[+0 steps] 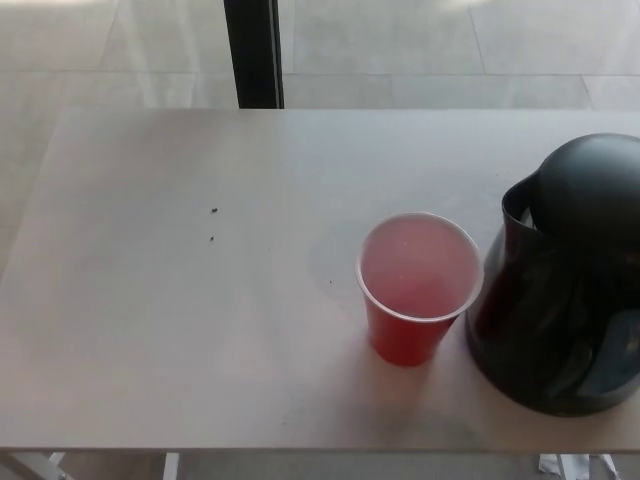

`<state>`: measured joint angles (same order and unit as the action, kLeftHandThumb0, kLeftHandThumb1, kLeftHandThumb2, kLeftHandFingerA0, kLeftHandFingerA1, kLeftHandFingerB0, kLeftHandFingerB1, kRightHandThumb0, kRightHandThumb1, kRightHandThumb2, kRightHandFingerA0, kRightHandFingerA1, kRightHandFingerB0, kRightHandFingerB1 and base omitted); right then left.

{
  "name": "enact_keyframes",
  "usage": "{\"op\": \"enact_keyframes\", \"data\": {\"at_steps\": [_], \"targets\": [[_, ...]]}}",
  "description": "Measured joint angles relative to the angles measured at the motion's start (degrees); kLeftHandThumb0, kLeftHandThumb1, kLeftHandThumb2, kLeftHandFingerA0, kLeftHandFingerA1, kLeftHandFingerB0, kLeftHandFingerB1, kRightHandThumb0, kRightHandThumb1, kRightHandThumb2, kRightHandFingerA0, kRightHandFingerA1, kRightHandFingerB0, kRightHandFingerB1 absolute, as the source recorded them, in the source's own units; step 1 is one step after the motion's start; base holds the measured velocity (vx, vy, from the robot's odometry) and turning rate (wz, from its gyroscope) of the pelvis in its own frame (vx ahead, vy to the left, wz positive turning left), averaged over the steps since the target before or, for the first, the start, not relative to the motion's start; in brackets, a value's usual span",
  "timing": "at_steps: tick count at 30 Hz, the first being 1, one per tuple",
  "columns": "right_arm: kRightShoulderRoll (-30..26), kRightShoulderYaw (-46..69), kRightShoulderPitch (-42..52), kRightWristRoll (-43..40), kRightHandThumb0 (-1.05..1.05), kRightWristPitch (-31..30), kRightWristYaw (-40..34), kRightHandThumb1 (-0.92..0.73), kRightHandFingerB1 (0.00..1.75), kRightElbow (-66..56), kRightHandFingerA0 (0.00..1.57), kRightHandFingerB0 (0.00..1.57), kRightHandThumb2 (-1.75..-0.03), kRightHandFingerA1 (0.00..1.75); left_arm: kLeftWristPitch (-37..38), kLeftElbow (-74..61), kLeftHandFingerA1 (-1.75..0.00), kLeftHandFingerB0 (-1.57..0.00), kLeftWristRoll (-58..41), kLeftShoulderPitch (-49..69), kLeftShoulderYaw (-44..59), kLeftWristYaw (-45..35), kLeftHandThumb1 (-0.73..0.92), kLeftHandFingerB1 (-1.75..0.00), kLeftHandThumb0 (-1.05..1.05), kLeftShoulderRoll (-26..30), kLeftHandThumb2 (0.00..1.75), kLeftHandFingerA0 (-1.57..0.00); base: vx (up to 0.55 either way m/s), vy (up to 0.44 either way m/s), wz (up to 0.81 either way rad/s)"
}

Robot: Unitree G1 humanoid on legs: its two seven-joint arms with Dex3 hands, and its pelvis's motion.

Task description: The robot uses its right hand to lift up a kettle kept on the middle of the desk by its handle and tilt it into a glass kept next to it to pour out water

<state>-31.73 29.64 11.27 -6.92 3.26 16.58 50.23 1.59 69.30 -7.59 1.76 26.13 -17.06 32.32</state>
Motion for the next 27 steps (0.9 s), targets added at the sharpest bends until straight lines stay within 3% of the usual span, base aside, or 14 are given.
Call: {"op": "enact_keyframes", "data": {"at_steps": [3,4,6,7,8,11,12,15,16,21,22,23,26,27], "targets": [[0.0,3.3,-0.8,-2.1,-0.43,0.1,1.3,-0.28,0.54,-1.3,0.04,0.0,-0.93,0.58,0.0,0.6,-0.54,-0.28,-0.4,-0.3,0.3,-0.9,0.59,-0.48,-0.75,0.0,0.98,-0.43,0.0,0.0,0.0],[0.0,4.5,-1.0,-2.9,-0.8,0.2,1.6,-0.64,0.6,-2.8,0.02,0.05,-0.6,0.82,0.0,0.6,-0.42,-0.38,-0.4,-0.4,0.2,-1.0,0.71,-0.38,-0.75,0.0,0.62,-0.5,0.0,0.0,0.0],[0.0,6.5,-1.6,-4.3,-0.42,0.2,2.2,-0.34,0.54,-6.1,0.02,0.0,-0.97,0.57,0.0,0.7,-0.41,-0.35,-0.6,-0.6,0.3,-1.4,0.72,-0.36,-0.74,0.0,0.62,-0.5,0.0,0.0,0.0],[0.0,7.4,-2.2,-5.0,-0.93,0.3,2.5,-0.67,0.58,-8.3,0.13,0.08,-0.59,0.71,0.0,0.7,-0.42,-0.35,-0.7,-0.8,0.5,-1.7,0.72,-0.36,-0.75,0.0,0.62,-0.5,0.0,0.0,0.0],[-0.1,8.0,-2.7,-5.5,-0.43,0.3,2.6,-0.18,0.59,-10.0,0.06,0.1,-0.89,0.57,0.0,0.8,-0.43,-0.36,-0.8,-0.9,0.7,-1.9,0.74,-0.35,-0.76,0.0,0.63,-0.52,0.0,0.0,0.0],[-0.7,8.7,-5.7,-6.7,-0.42,-0.1,2.8,-0.14,0.62,-16.2,0.14,0.19,-0.88,0.61,0.0,0.8,-0.54,-0.27,-0.8,-0.9,0.7,-2.1,0.58,-0.48,-0.75,0.0,0.97,-0.42,0.0,0.0,0.0],[-1.0,8.7,-6.5,-6.9,-1.05,-0.2,2.8,-0.67,0.69,-17.6,0.23,0.23,-0.62,0.78,0.0,0.8,-0.42,-0.35,-0.8,-0.9,0.7,-2.1,0.75,-0.36,-0.75,0.0,0.63,-0.5,0.0,0.0,0.0],[-2.5,8.5,-10.5,-8.2,-0.97,-1.4,3.5,-0.64,0.5,-24.0,0.0,0.03,-0.64,0.56,0.0,0.8,-0.43,-0.35,-0.8,-1.0,0.6,-2.4,0.74,-0.36,-0.75,0.0,0.63,-0.5,0.0,0.0,0.0],[-2.9,8.4,-11.7,-8.6,-0.88,-1.8,3.8,-0.56,0.25,-25.6,0.0,0.0,-1.02,0.22,0.0,0.8,-0.44,-0.35,-0.8,-1.0,0.6,-2.5,0.72,-0.37,-0.76,0.0,0.62,-0.49,0.0,0.0,0.0],[-6.1,5.2,-17.1,-9.7,-0.91,-4.9,5.6,-0.56,0.05,-35.4,0.0,0.0,-0.94,0.14,0.0,0.9,-0.42,-0.35,-0.9,-1.1,0.8,-3.0,0.72,-0.36,-0.77,0.0,0.62,-0.49,0.0,0.0,0.0],[-6.5,4.2,-18.4,-10.1,-0.93,-6.0,5.9,-0.56,0.01,-37.4,0.0,0.0,-0.93,0.14,0.0,0.9,-0.54,-0.26,-0.9,-1.1,0.8,-3.1,0.57,-0.48,-0.77,0.0,0.96,-0.43,0.0,0.0,0.0],[-6.7,3.3,-19.0,-10.2,-0.92,-6.6,6.2,-0.54,0.0,-38.6,0.0,0.0,-0.91,0.14,0.0,0.9,-0.42,-0.36,-0.9,-1.1,0.8,-3.1,0.71,-0.36,-0.76,0.0,0.62,-0.51,0.0,0.0,0.0],[-7.5,-0.6,-20.3,-10.4,-0.88,-9.0,7.5,-0.51,0.0,-41.8,0.0,0.0,-0.86,0.11,0.0,1.0,-0.54,-0.29,-1.0,-1.4,0.9,-3.2,0.56,-0.49,-0.78,0.0,0.95,-0.43,0.0,0.0,0.0],[-7.9,-2.3,-20.3,-10.4,-0.83,-9.9,8.0,-0.47,0.0,-42.7,0.0,0.0,-0.81,0.09,0.0,1.0,-0.43,-0.36,-1.0,-1.5,0.9,-3.3,0.7,-0.36,-0.77,0.0,0.61,-0.51,0.0,0.0,0.0]]}}
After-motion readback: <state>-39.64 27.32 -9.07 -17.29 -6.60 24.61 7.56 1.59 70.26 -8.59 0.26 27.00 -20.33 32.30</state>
